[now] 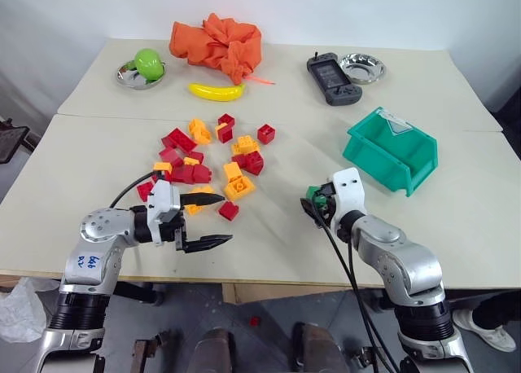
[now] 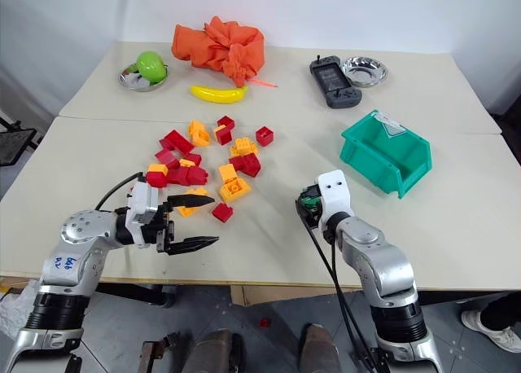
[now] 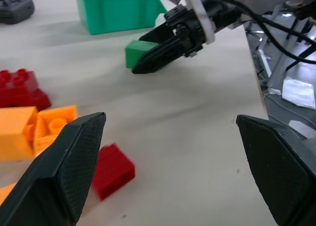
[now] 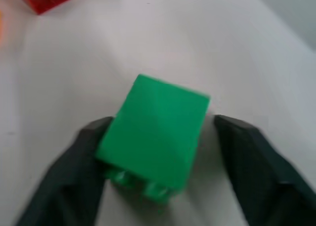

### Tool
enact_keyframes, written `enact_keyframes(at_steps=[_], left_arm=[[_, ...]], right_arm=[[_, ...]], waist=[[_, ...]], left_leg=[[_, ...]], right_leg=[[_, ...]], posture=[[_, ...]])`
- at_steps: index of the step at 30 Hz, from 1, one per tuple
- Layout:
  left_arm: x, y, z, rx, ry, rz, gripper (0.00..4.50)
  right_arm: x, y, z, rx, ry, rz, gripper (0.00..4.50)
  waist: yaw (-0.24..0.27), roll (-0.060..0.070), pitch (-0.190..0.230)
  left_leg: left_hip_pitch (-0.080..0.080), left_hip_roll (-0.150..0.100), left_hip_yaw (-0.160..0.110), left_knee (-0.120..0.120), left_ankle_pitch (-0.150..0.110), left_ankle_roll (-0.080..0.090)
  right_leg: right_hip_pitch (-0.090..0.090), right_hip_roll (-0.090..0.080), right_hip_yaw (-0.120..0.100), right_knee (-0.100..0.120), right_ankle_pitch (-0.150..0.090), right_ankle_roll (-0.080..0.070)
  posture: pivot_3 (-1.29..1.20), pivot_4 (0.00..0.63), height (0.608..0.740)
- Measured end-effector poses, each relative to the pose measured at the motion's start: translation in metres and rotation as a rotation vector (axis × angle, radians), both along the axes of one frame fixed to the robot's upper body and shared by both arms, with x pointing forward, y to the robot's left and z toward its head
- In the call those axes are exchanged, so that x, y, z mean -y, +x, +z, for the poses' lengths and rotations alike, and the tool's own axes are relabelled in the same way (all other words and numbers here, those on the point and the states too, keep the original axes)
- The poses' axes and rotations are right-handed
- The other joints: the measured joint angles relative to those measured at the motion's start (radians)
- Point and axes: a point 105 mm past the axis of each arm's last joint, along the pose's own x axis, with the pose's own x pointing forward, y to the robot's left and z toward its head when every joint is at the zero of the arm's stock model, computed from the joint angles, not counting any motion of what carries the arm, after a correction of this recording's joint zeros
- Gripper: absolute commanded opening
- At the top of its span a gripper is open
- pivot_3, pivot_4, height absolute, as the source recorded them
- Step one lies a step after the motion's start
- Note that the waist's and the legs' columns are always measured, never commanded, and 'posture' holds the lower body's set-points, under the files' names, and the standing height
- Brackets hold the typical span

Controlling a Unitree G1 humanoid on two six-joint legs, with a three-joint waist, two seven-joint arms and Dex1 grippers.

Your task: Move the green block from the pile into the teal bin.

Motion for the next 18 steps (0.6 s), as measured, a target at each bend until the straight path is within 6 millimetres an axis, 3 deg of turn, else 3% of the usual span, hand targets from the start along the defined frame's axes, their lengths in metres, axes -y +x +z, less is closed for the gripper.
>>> enact_keyframes(at_steps=[2, 5, 7, 9, 12, 14, 15, 18], left_arm=[[0.002, -0.001, 0.002, 0.001, -0.01, -0.004, 4.5], [0.004, 0.001, 0.004, -0.005, -0.039, 0.012, 4.5], [0.007, 0.004, 0.005, -0.007, -0.088, 0.041, 4.5], [0.014, 0.011, 0.009, -0.008, -0.179, 0.103, 4.5], [0.023, 0.024, 0.013, -0.023, -0.302, 0.217, 4.5], [0.028, 0.028, 0.014, -0.035, -0.339, 0.251, 4.5], [0.029, 0.028, 0.015, -0.033, -0.345, 0.259, 4.5], [0.034, 0.028, 0.02, -0.023, -0.36, 0.265, 4.5]], right_arm=[[0.003, -0.002, 0.0, 0.002, -0.008, 0.008, 1.52], [0.01, -0.005, 0.005, 0.037, -0.003, 0.036, 1.52], [0.015, -0.004, 0.023, 0.109, 0.041, 0.048, 1.52], [0.024, 0.001, 0.053, 0.217, 0.084, 0.031, 1.52], [0.056, 0.012, 0.107, 0.399, 0.061, -0.064, 1.52], [0.087, 0.022, 0.127, 0.446, -0.087, -0.139, 1.52], [0.103, 0.027, 0.13, 0.449, -0.131, -0.187, 1.52], [0.125, 0.043, 0.122, 0.409, -0.138, -0.265, 1.52]], waist=[[0.0, 0.0, 0.0], [0.001, 0.0, 0.0], [0.002, 0.0, 0.0], [0.002, 0.0, 0.0], [0.004, 0.0, 0.0], [0.005, 0.0, 0.0], [0.004, 0.0, 0.0], [-0.003, 0.0, 0.0]], left_leg=[[0.0, 0.0, 0.0, 0.0, 0.0, 0.0], [0.0, 0.0, 0.0, 0.0, 0.0, 0.0], [0.0, 0.0, 0.0, 0.0, 0.0, 0.0], [0.0, 0.0, 0.0, 0.0, 0.0, 0.0], [0.0, 0.0, 0.0, 0.0, 0.0, 0.0], [0.0, 0.0, 0.0, 0.0, 0.0, 0.0], [0.0, 0.0, 0.0, 0.0, 0.0, 0.0], [0.001, 0.0, 0.002, -0.002, 0.0, 0.0]], right_leg=[[0.0, 0.0, 0.0, 0.0, 0.0, 0.0], [0.0, 0.0, 0.0, 0.0, 0.0, 0.0], [0.0, 0.0, 0.0, 0.0, 0.0, 0.0], [0.0, 0.0, 0.0, 0.0, 0.0, 0.0], [0.0, 0.0, 0.0, 0.0, 0.0, 0.0], [0.0, 0.0, 0.0, -0.001, 0.0, 0.0], [0.0, 0.0, 0.0, -0.002, 0.0, 0.0], [0.0, 0.0, 0.0, -0.002, 0.0, 0.0]], posture=[[0.0, 0.15, 0.74], [0.0, 0.15, 0.74], [0.0, 0.15, 0.74], [0.0, 0.15, 0.74], [0.0, 0.15, 0.74], [0.0, 0.15, 0.74], [0.0, 0.15, 0.74], [0.0, 0.15, 0.74]])
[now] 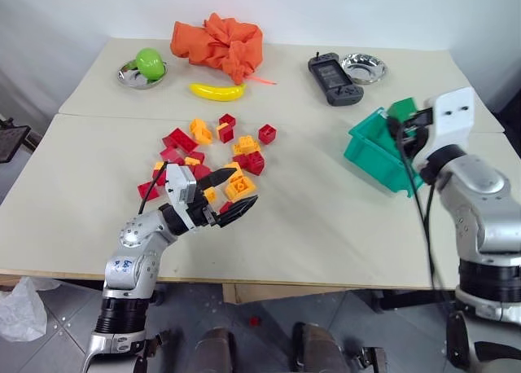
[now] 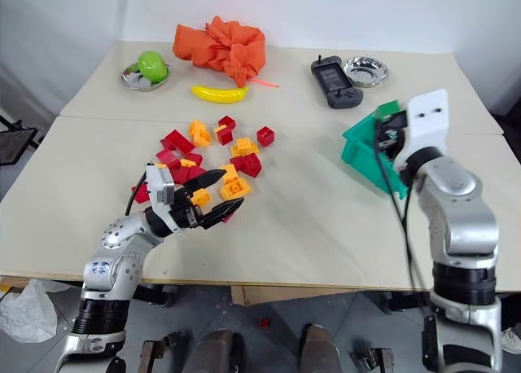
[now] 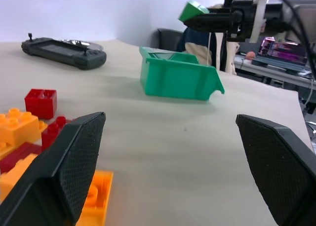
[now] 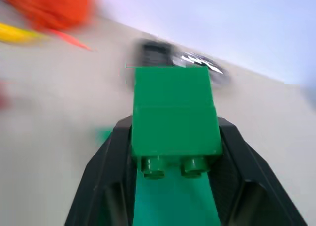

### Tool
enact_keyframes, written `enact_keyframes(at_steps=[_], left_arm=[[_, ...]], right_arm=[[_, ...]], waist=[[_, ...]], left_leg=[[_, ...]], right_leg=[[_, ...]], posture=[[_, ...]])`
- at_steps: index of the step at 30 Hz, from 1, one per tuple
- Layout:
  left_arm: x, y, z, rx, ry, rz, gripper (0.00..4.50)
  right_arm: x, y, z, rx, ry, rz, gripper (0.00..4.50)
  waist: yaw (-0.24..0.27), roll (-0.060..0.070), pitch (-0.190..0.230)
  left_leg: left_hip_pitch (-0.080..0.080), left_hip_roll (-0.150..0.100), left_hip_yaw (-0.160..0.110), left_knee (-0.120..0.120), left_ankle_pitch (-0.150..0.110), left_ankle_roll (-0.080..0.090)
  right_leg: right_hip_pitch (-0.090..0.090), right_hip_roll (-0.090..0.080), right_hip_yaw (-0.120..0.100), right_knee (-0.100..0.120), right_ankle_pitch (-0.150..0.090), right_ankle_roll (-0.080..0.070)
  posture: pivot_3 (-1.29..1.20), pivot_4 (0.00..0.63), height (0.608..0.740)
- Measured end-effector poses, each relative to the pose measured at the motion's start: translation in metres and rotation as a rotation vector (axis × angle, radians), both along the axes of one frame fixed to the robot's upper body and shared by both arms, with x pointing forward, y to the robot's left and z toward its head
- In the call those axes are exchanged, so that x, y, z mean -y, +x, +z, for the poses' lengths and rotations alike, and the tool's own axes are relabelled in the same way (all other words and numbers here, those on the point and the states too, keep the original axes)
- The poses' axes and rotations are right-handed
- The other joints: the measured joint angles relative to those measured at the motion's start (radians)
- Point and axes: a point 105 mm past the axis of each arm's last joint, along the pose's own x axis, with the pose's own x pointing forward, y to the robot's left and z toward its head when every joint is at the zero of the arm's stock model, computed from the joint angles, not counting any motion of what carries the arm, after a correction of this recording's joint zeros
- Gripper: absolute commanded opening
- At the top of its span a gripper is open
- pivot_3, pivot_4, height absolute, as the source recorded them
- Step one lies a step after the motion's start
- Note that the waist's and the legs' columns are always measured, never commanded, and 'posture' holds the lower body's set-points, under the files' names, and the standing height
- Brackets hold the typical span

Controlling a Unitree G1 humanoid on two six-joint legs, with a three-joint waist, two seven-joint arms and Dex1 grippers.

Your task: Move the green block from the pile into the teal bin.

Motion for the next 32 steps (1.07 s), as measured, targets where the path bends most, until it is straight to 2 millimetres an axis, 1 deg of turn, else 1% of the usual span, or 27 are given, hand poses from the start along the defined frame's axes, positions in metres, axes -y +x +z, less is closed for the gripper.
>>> enact_keyframes(at_steps=[2, 4, 6, 7, 8, 11, 13, 15, 17, 19, 20, 21, 22, 23, 24, 26, 27, 30, 32], left_arm=[[0.004, -0.001, -0.001, -0.007, -0.006, -0.006, 4.5], [0.006, -0.001, -0.003, -0.014, -0.004, -0.009, 4.5], [0.006, -0.002, -0.002, -0.01, -0.001, -0.009, 4.5], [0.005, -0.002, -0.002, -0.006, 0.008, -0.009, 4.5], [0.002, -0.003, -0.001, -0.002, 0.023, -0.005, 4.5], [-0.005, -0.005, -0.002, 0.008, 0.069, -0.002, 4.5], [-0.011, -0.007, -0.004, 0.018, 0.112, -0.005, 4.5], [-0.014, -0.007, -0.005, 0.041, 0.138, 0.003, 4.5], [-0.022, -0.004, -0.008, 0.053, 0.167, 0.034, 4.5], [-0.034, 0.0, -0.012, 0.05, 0.188, 0.072, 4.5], [-0.041, 0.001, -0.014, 0.049, 0.205, 0.095, 4.5], [-0.045, 0.001, -0.017, 0.044, 0.218, 0.104, 4.5], [-0.049, 0.0, -0.02, 0.037, 0.227, 0.115, 4.5], [-0.051, 0.0, -0.022, 0.031, 0.229, 0.121, 4.5], [-0.054, -0.002, -0.025, 0.021, 0.235, 0.128, 4.5], [-0.067, -0.007, -0.036, -0.015, 0.278, 0.167, 4.5], [-0.077, -0.01, -0.04, -0.024, 0.291, 0.2, 4.5], [-0.101, -0.016, -0.045, -0.037, 0.321, 0.284, 4.5], [-0.112, -0.02, -0.047, -0.045, 0.33, 0.323, 4.5]], right_arm=[[0.01, 0.011, -0.011, -0.049, 0.016, -0.031, 1.52], [0.014, 0.021, -0.015, -0.076, 0.03, -0.032, 1.52], [0.015, 0.026, -0.015, -0.085, 0.037, -0.018, 2.25], [0.015, 0.029, -0.014, -0.09, 0.044, -0.005, 2.48], [0.015, 0.031, -0.015, -0.096, 0.05, 0.003, 2.84], [0.014, 0.031, -0.017, -0.109, 0.035, 0.051, 3.78], [0.014, 0.027, -0.012, -0.095, 0.012, 0.102, 4.49], [0.014, 0.022, -0.007, -0.072, -0.012, 0.147, 4.49], [0.006, 0.013, -0.006, -0.045, -0.054, 0.232, 4.49], [0.004, 0.002, -0.016, -0.053, -0.085, 0.294, 4.49], [0.005, -0.001, -0.025, -0.072, -0.085, 0.305, 4.49], [0.007, -0.004, -0.032, -0.084, -0.081, 0.306, 4.49], [0.01, -0.01, -0.037, -0.074, -0.077, 0.315, 4.49], [0.011, -0.013, -0.039, -0.067, -0.074, 0.323, 4.49], [0.01, -0.021, -0.039, -0.036, -0.069, 0.355, 4.49], [-0.006, -0.049, -0.039, 0.053, -0.076, 0.513, 4.49], [-0.014, -0.066, -0.047, 0.049, -0.074, 0.589, 4.49], [-0.022, -0.096, -0.076, -0.032, -0.079, 0.694, 4.49], [-0.022, -0.111, -0.093, -0.078, -0.09, 0.74, 4.49]], waist=[[-0.005, 0.001, 0.0], [-0.01, 0.001, 0.001], [-0.011, 0.001, 0.001], [-0.012, 0.001, 0.001], [-0.015, 0.001, 0.001], [-0.016, 0.001, 0.001], [-0.016, 0.001, 0.001], [-0.014, 0.001, 0.001], [-0.014, 0.001, 0.001], [-0.013, 0.001, 0.001], [-0.014, 0.001, 0.001], [-0.014, 0.001, 0.001], [-0.013, 0.001, 0.001], [-0.013, 0.001, 0.001], [-0.012, 0.002, 0.001], [-0.006, 0.002, 0.001], [-0.004, 0.002, 0.001], [0.002, 0.002, 0.001], [0.006, 0.002, 0.001]], left_leg=[[0.0, 0.0, 0.0, 0.0, 0.0, 0.0], [0.0, 0.0, 0.0, 0.0, 0.0, 0.0], [0.0, 0.0, 0.0, -0.001, 0.0, 0.0], [0.0, 0.0, 0.0, -0.001, 0.0, 0.0], [0.0, 0.0, 0.0, -0.001, 0.0, 0.0], [-0.001, 0.0, 0.0, -0.001, 0.0, 0.0], [-0.001, 0.0, 0.0, -0.001, 0.0, 0.0], [-0.001, 0.0, 0.0, -0.001, 0.0, 0.0], [0.0, 0.0, 0.0, -0.001, 0.0, 0.0], [0.0, 0.0, 0.0, -0.002, 0.0, 0.0], [-0.001, 0.0, 0.0, -0.001, 0.0, 0.0], [-0.001, 0.0, 0.001, -0.001, 0.0, 0.0], [-0.001, 0.0, 0.001, -0.002, 0.0, 0.0], [0.0, 0.0, 0.001, -0.002, 0.0, 0.0], [-0.001, 0.0, 0.0, -0.002, 0.0, 0.0], [0.0, 0.0, 0.0, -0.004, 0.0, -0.001], [0.0, 0.0, 0.0, -0.005, 0.0, -0.001], [0.001, 0.0, 0.0, -0.003, 0.0, 0.0], [0.001, 0.0, 0.0, -0.002, 0.0, 0.0]], right_leg=[[0.0, 0.0, 0.0, 0.0, 0.0, 0.0], [0.0, 0.0, 0.0, 0.0, 0.0, 0.0], [0.0, 0.0, 0.0, -0.001, 0.0, 0.0], [0.0, 0.0, 0.0, -0.001, 0.0, 0.0], [0.0, 0.0, 0.0, -0.001, 0.0, 0.0], [0.0, 0.0, 0.0, -0.002, 0.0, 0.0], [0.0, 0.0, 0.0, -0.002, 0.0, 0.0], [0.0, 0.0, 0.0, -0.003, 0.0, 0.0], [0.0, 0.0, 0.0, -0.003, 0.0, 0.0], [0.0, 0.0, -0.001, -0.003, 0.0, 0.0], [0.0, 0.0, -0.001, -0.003, 0.0, 0.0], [0.0, 0.0, 0.0, -0.003, 0.0, 0.001], [0.0, 0.0, 0.0, -0.003, 0.0, 0.001], [0.0, 0.0, 0.0, -0.003, 0.0, 0.001], [0.0, 0.0, -0.001, -0.004, 0.0, 0.001], [0.0, 0.0, -0.002, -0.005, 0.0, 0.0], [0.0, 0.0, -0.002, -0.005, 0.0, 0.0], [0.002, 0.0, -0.001, -0.006, 0.0, 0.001], [0.003, 0.0, -0.001, -0.006, 0.001, 0.001]], posture=[[0.0, 0.15, 0.74], [0.0, 0.15, 0.74], [0.0, 0.15, 0.74], [0.0, 0.15, 0.74], [0.0, 0.15, 0.74], [0.0, 0.15, 0.74], [0.0, 0.15, 0.74], [0.0, 0.15, 0.74], [0.0, 0.15, 0.74], [0.0, 0.15, 0.74], [0.0, 0.15, 0.74], [0.0, 0.15, 0.74], [0.0, 0.15, 0.74], [0.0, 0.15, 0.74], [0.0, 0.15, 0.74], [0.0, 0.15, 0.74], [0.0, 0.15, 0.74], [0.0, 0.15, 0.74], [0.0, 0.15, 0.74]])
